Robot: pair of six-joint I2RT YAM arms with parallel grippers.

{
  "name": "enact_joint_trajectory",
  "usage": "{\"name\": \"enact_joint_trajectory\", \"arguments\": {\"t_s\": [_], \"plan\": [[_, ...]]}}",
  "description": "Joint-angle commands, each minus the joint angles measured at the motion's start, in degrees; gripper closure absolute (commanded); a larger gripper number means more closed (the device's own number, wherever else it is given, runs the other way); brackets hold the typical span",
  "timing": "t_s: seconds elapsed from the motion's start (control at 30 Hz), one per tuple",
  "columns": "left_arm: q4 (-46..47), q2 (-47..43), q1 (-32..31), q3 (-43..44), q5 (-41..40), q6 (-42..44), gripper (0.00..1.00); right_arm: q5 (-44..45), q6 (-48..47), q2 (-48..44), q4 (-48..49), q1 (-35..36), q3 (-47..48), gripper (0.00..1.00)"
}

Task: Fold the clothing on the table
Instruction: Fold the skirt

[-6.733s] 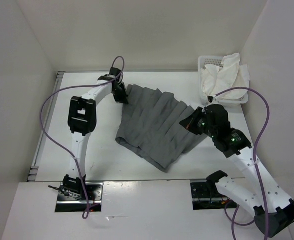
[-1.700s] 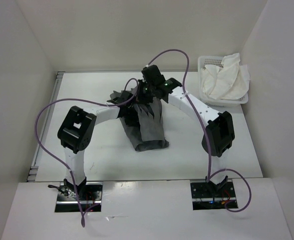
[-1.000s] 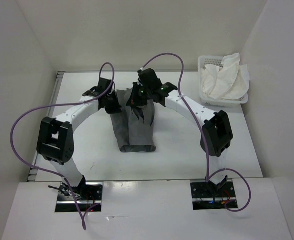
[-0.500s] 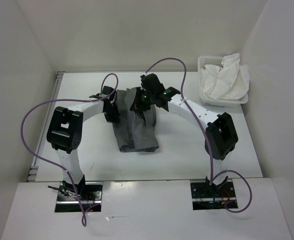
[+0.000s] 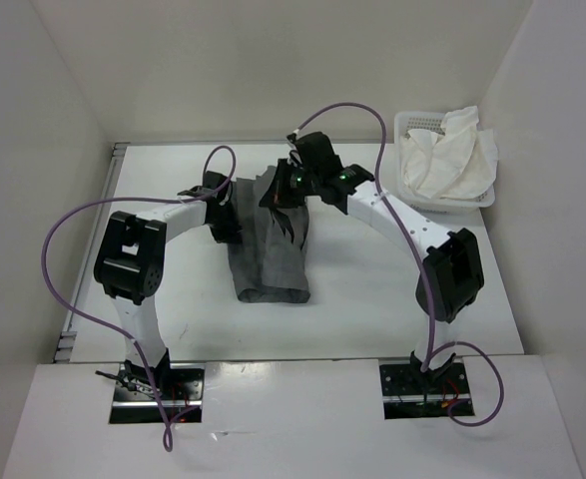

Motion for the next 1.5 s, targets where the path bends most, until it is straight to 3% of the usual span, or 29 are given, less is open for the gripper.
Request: {"name": "enact_joint_trajectory", "arguments": {"t_s": [0.0,0.37,0.7,0.9,1.0,1.27,1.33,1.37,1.4,1.47], "plan": [[-0.92,2.51,-0.15,-1.98,-0.69,0.54,1.00,-4.74,0.77,1.58,4.74,0.27,4.69,1.00],[-0.92,2.51,0.37,-1.98,-0.69,0.54,1.00,-8.79,2.53,13.10,4.82,3.43,17.18,1.00],[-1.45,2.51,0.90,-1.98,-0.69,0.54,1.00,-9.93,4.72,13.63,11.23,7.56,3.93,1.00],[-1.45,0.06,1.43,-2.59,-1.40,0.02,1.00,-17.74,2.36,17.84,13.79,8.09,4.52,1.00],[-1.97,-1.36,2.04,-2.59,-1.40,0.02,1.00,-21.80,1.21,20.30,17.92,8.09,5.75,0.75],[-1.97,-2.50,2.57,-3.12,-0.35,0.02,1.00,-22.06,0.68,20.49,23.27,6.25,10.58,0.85],[-1.45,-2.50,2.57,-3.12,-0.34,0.02,1.00,-19.70,0.68,21.10,23.28,5.72,11.73,0.77],[-1.45,-2.50,2.57,-3.82,-0.34,0.02,1.00,-18.64,0.68,21.63,24.06,5.72,12.34,0.65],[-0.84,-1.98,2.57,-3.82,-0.34,0.02,1.00,-17.07,0.68,22.41,24.85,5.72,12.35,0.40],[-0.83,-1.97,2.57,-3.82,0.27,-0.51,1.00,-17.83,1.30,23.82,24.08,4.06,14.88,0.38]]}}
